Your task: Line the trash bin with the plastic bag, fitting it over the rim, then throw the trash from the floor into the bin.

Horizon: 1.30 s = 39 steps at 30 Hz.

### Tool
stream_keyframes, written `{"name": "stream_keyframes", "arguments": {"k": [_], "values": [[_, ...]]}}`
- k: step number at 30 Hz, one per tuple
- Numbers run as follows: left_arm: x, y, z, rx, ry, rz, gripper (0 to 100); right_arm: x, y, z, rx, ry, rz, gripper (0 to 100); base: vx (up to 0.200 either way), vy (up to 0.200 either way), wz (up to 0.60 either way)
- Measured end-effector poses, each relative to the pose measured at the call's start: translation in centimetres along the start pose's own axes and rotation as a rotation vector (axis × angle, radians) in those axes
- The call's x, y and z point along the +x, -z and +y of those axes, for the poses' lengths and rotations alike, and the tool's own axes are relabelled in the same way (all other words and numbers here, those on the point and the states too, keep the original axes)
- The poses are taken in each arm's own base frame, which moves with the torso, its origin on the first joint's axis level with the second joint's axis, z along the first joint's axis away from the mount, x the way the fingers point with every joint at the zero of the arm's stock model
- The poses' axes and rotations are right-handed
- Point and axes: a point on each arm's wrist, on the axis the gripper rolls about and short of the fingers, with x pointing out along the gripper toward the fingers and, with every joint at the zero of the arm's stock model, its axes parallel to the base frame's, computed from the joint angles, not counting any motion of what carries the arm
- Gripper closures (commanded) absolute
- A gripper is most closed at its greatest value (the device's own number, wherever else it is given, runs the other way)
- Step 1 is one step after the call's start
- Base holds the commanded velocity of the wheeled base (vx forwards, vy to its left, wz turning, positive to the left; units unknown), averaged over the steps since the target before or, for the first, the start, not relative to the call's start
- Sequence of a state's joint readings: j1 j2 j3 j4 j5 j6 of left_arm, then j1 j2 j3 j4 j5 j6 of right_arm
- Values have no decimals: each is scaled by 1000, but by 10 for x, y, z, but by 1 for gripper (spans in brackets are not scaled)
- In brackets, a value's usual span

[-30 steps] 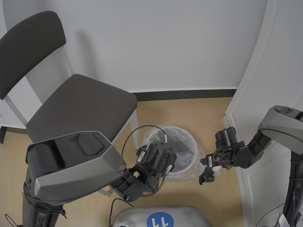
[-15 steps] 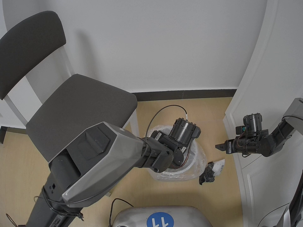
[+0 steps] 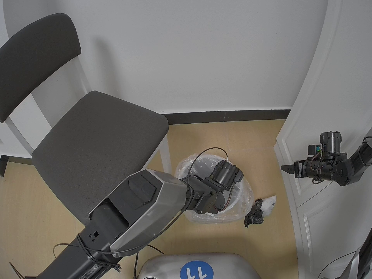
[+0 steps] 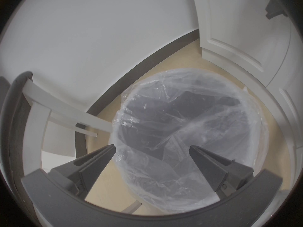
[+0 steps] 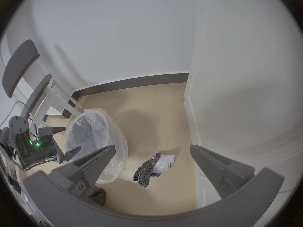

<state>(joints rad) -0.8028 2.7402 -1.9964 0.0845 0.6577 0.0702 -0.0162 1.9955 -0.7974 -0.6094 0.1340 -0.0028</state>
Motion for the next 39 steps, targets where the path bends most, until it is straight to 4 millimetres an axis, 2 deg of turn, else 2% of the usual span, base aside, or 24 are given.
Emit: {"name": "stream_keyframes", "arguments": {"k": [4,10,18,22,25,32,36,39], "values": [[2,0,2,-42,-6,4,0,-2,-1,-1,0,4,-5,0,0,0,0],[-12,-7,14,-84,-20,-2,0,-3,-1,-1,-6,4,-6,0,0,0,0],[-25,29,22,-42,-17,89,0,-3,0,1,-25,1,-19,0,0,0,0],[-26,36,25,-65,-21,78,0,-2,2,2,-32,-2,-23,0,0,0,0],[-28,28,28,-101,-23,41,0,-2,3,3,-35,-4,-23,0,0,0,0],[-30,-21,39,-245,-30,-130,0,2,6,3,-39,-4,-22,0,0,0,0],[-20,-26,34,-264,-33,-151,0,5,9,3,-40,-2,-14,0,0,0,0],[-10,-19,26,-241,-33,-114,0,7,10,3,-39,-1,-9,0,0,0,0]]}}
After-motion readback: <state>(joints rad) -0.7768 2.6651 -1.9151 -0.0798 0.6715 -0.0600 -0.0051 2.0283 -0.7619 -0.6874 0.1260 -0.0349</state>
